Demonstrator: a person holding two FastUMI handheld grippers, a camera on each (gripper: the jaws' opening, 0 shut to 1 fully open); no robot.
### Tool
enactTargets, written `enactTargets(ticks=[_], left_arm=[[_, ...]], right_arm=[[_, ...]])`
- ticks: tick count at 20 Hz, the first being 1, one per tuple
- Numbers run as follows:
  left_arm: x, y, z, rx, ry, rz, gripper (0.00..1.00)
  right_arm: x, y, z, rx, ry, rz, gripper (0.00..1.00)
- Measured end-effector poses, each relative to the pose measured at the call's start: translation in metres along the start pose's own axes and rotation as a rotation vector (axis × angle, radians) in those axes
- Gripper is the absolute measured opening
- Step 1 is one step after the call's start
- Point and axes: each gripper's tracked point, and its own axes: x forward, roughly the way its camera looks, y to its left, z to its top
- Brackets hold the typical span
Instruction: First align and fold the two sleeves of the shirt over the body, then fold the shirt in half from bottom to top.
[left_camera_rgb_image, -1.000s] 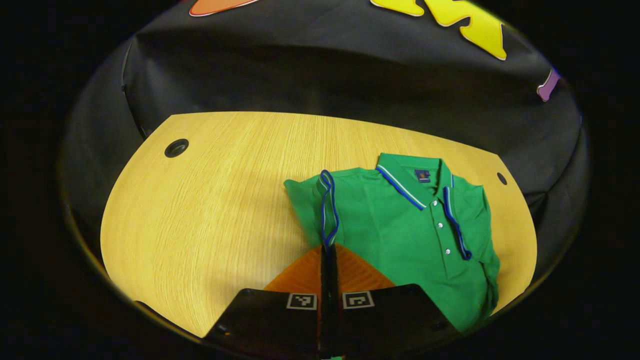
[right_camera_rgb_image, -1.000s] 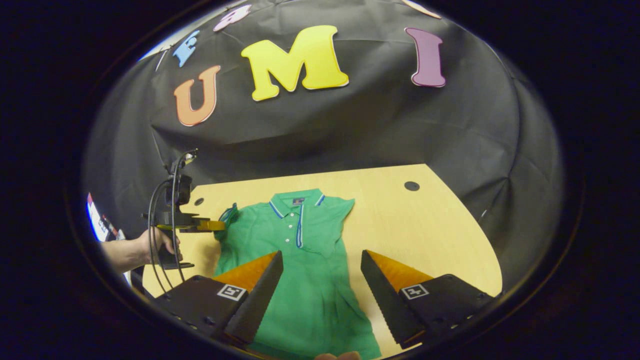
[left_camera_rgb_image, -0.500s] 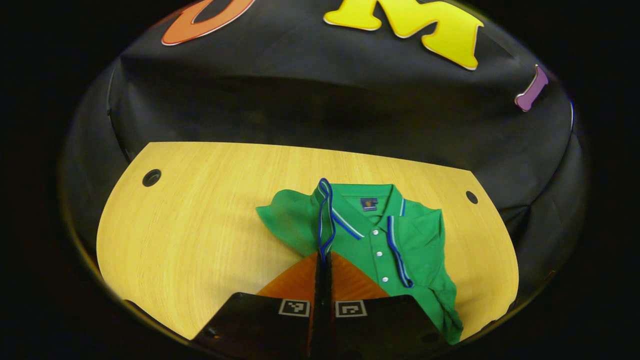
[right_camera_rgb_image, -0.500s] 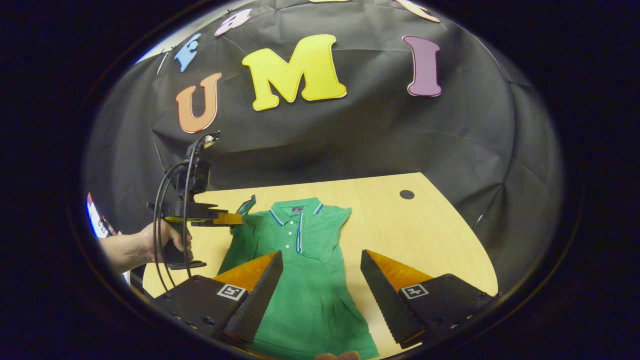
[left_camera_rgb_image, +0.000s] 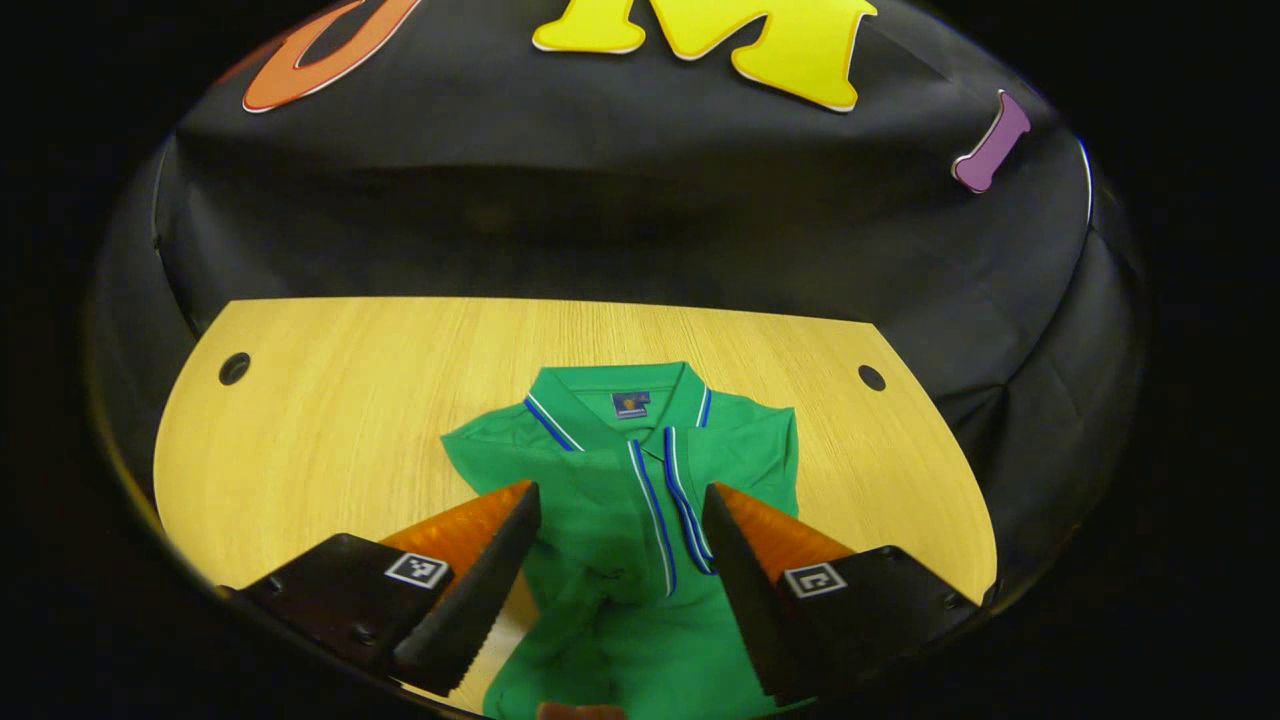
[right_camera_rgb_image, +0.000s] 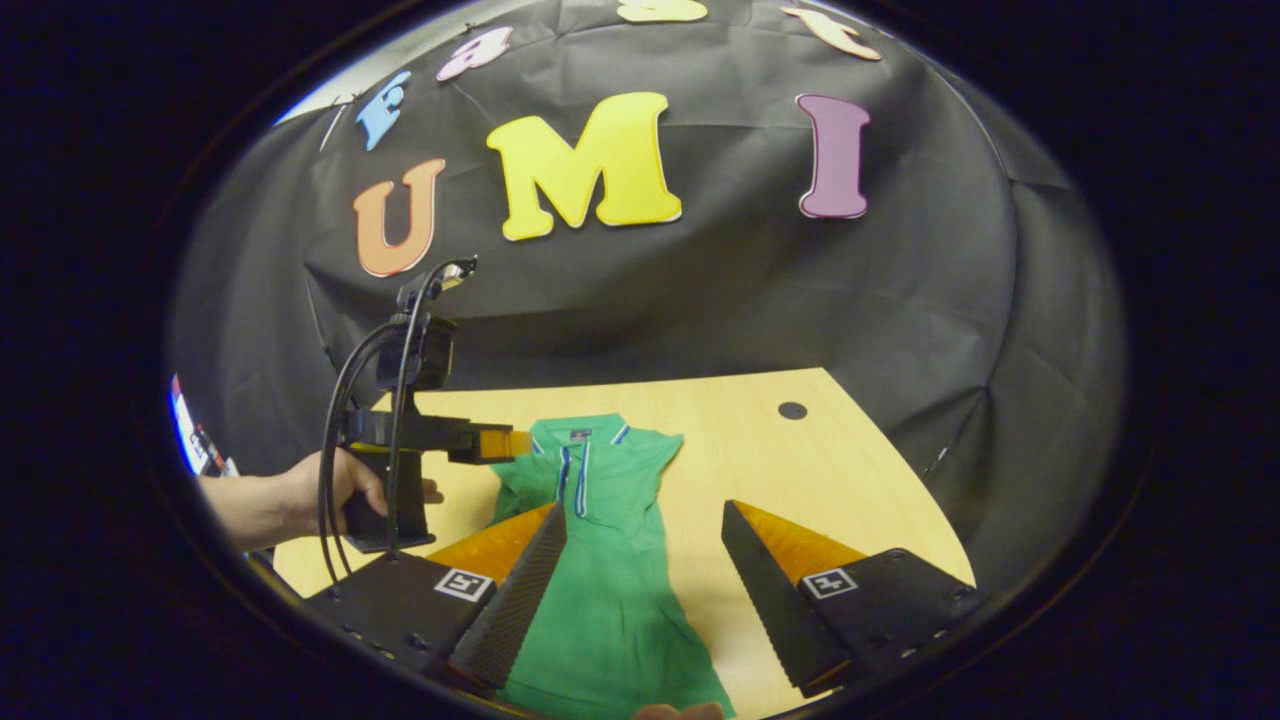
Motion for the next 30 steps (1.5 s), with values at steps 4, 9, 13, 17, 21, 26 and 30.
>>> enactTargets(ticks=[4, 9, 13, 17, 21, 26, 30], left_arm=[[-0.042, 0.013, 0.013, -0.039, -0.077, 0.051, 1.0], [-0.106, 0.022, 0.026, -0.063, -0.21, 0.121, 1.0], [-0.164, 0.014, 0.026, -0.064, -0.31, 0.138, 1.0], [-0.218, 0.005, 0.008, -0.075, -0.361, 0.131, 1.0], [-0.267, 0.003, -0.047, -0.047, -0.359, 0.126, 1.0], [-0.306, 0.009, -0.129, 0.019, -0.305, 0.126, 1.0], [-0.315, 0.015, -0.185, 0.015, -0.248, 0.122, 1.0]], right_arm=[[-0.003, 0.011, 0.007, -0.008, -0.021, 0.048, 0.96], [-0.004, 0.022, 0.017, -0.053, -0.057, 0.138, 0.96], [-0.023, 0.024, 0.022, -0.088, -0.097, 0.164, 0.96], [-0.06, 0.029, 0.009, -0.101, -0.135, 0.162, 0.96], [-0.105, 0.024, -0.025, -0.133, -0.143, 0.137, 0.96], [-0.144, 0.004, -0.092, -0.162, -0.071, 0.088, 0.96], [-0.154, -0.017, -0.139, -0.14, 0.014, 0.049, 0.97]])
